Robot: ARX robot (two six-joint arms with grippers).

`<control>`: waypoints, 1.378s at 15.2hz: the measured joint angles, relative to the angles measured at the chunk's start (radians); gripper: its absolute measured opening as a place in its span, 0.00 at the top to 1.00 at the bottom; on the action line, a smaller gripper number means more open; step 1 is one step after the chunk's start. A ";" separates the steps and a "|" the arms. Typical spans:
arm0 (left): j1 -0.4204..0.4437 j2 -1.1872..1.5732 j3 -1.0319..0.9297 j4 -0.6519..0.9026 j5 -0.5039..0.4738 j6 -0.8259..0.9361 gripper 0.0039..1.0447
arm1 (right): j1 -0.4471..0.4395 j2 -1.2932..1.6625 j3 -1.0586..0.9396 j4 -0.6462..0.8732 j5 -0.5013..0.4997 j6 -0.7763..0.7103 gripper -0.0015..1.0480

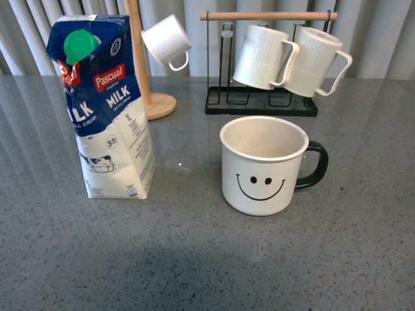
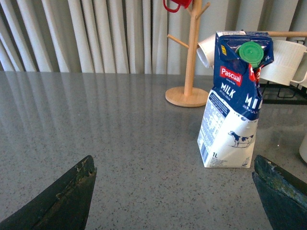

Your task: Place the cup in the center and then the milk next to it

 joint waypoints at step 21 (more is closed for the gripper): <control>0.000 0.000 0.000 -0.001 0.000 0.000 0.06 | 0.000 0.000 0.000 0.005 0.000 0.000 0.06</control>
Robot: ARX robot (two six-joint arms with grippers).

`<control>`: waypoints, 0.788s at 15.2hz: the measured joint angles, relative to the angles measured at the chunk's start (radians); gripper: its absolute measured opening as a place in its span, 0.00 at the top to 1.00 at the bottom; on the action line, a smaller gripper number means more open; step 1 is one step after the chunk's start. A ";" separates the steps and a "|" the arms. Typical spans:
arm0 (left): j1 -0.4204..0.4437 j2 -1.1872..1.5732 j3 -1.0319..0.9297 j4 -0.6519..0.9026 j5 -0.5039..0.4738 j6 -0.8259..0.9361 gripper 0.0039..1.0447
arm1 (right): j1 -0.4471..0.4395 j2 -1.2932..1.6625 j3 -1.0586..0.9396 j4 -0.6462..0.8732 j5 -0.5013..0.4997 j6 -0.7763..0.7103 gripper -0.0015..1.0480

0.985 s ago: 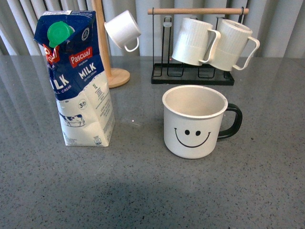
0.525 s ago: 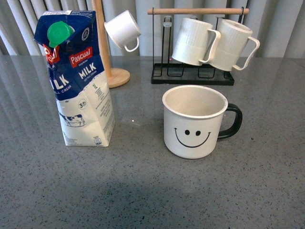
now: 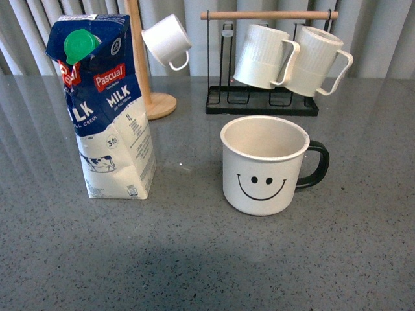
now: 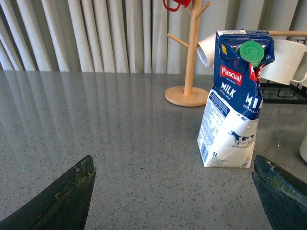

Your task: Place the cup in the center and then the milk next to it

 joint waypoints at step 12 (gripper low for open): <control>-0.267 0.912 0.549 0.315 -0.015 -0.099 0.06 | 0.000 0.000 0.000 0.000 0.000 0.000 0.06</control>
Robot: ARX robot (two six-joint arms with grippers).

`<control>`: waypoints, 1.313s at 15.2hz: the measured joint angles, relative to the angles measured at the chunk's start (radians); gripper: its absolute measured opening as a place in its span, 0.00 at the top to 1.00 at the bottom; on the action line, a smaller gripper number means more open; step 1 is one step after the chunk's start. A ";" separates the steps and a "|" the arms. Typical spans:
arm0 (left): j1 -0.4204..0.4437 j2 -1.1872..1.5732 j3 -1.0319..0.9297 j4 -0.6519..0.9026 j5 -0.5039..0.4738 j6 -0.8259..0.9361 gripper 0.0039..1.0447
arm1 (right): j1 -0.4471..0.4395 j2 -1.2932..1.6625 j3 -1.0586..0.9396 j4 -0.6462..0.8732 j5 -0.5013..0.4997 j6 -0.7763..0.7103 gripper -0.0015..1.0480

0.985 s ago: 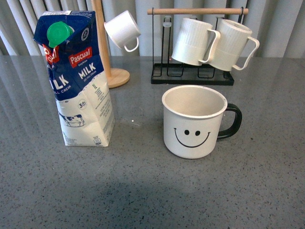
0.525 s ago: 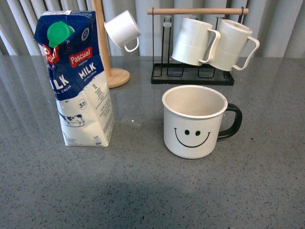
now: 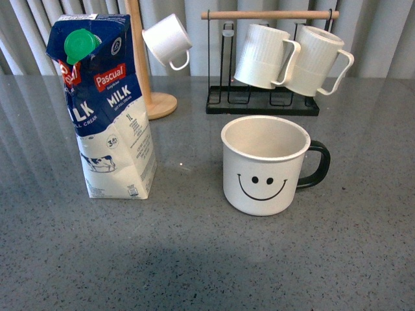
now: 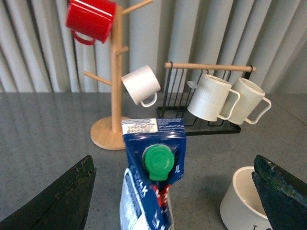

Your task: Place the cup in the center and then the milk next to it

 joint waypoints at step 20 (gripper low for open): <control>0.008 0.469 0.248 -0.095 -0.021 -0.024 0.68 | 0.000 0.000 0.000 0.000 0.000 0.000 0.06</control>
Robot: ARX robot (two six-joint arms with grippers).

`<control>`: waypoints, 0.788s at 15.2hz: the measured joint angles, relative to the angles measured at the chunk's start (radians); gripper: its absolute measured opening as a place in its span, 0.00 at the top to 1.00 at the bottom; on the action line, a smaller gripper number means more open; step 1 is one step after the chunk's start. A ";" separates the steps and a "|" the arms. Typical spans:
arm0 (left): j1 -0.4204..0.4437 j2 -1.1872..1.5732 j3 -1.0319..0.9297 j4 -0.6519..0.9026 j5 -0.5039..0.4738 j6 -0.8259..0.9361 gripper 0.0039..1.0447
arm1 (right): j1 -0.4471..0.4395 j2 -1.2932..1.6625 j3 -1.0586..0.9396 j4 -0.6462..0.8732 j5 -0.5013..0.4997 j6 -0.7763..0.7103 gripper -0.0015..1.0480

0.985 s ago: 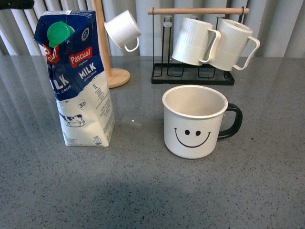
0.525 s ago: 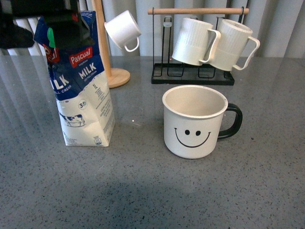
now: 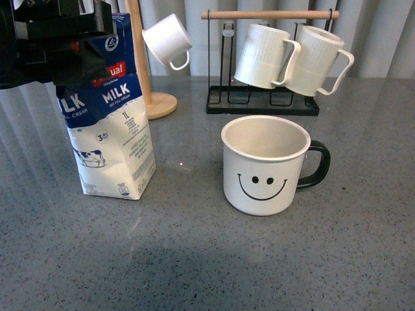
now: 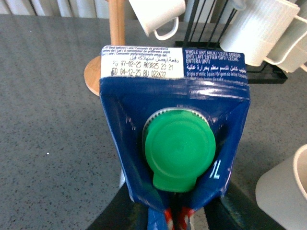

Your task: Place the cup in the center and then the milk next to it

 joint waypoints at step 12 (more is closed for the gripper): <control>-0.267 -0.071 -0.043 0.134 -0.304 -0.108 0.98 | 0.000 0.000 0.000 0.000 0.000 0.000 0.06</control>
